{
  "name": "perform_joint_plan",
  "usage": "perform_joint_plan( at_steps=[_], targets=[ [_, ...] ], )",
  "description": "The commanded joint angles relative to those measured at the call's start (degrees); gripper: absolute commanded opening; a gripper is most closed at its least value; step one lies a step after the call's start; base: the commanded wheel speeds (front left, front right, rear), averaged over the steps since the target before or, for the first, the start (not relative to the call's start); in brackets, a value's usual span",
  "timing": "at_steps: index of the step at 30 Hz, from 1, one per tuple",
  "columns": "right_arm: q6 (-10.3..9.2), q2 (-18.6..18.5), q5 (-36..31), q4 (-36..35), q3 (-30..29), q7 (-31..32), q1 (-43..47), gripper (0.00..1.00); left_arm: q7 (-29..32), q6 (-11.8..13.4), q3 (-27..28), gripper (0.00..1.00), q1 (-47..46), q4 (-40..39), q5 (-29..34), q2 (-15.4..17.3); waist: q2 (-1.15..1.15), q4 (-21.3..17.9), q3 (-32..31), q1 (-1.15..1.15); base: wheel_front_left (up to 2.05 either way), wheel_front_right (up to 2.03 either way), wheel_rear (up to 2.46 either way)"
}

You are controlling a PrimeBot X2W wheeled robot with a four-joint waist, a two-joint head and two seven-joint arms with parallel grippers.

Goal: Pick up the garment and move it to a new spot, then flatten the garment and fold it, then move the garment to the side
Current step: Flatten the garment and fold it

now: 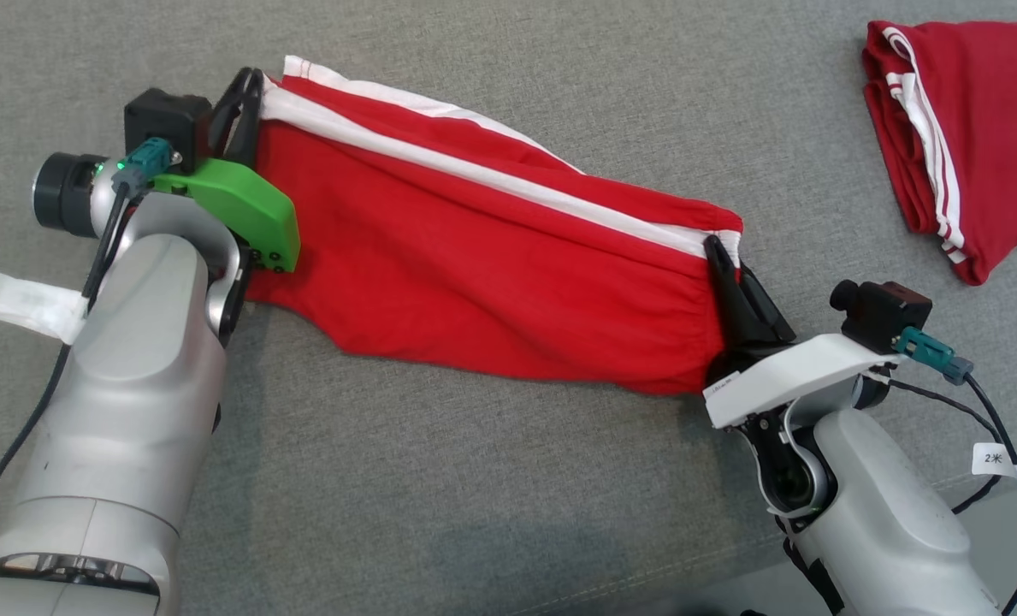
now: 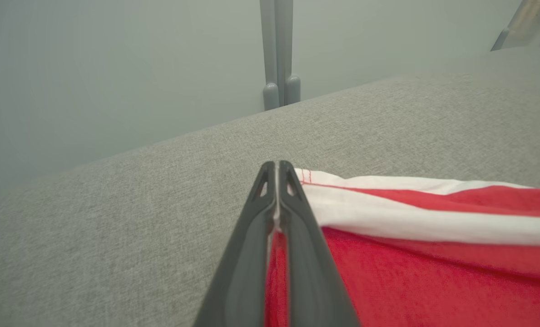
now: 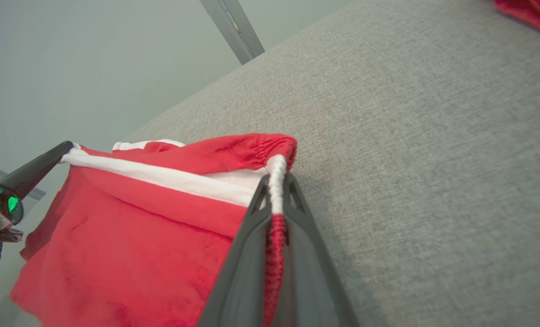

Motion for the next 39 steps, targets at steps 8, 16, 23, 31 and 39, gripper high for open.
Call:
perform_joint_plan(
  at_steps=[8,16,23,31,39],
  targets=[
    [-0.11,1.7,-0.8,-1.9,0.6,-0.1,-1.8,0.00,-0.2,2.4,-0.4,0.00,-5.3,4.2,1.5,0.3,0.00,-2.4,2.0,-0.01,0.00,0.00,0.00],
    [-0.11,2.7,-2.7,-3.5,-2.1,-0.1,-2.0,0.00,-0.2,4.1,0.2,0.00,-7.3,4.9,1.3,0.3,0.00,-3.0,2.3,-0.01,0.00,0.00,0.00],
    [-0.11,3.1,-2.8,-1.8,-0.6,-0.1,-1.8,0.04,-0.2,3.6,-0.5,0.18,-6.5,6.9,1.4,0.0,0.00,-3.5,2.2,-0.01,0.00,0.00,0.00],
    [-0.09,3.1,-7.1,-2.7,-4.3,-0.1,-2.0,1.00,-0.2,2.6,0.1,1.00,-4.5,4.8,0.5,-0.2,0.00,-2.4,1.7,-0.01,0.00,0.00,0.00],
    [-0.08,3.1,-18.0,-7.0,-15.9,-0.1,2.9,1.00,-0.2,1.5,0.9,1.00,1.0,3.4,-0.9,-1.0,0.00,0.2,-0.9,-0.01,0.00,0.00,0.00]
  ],
)
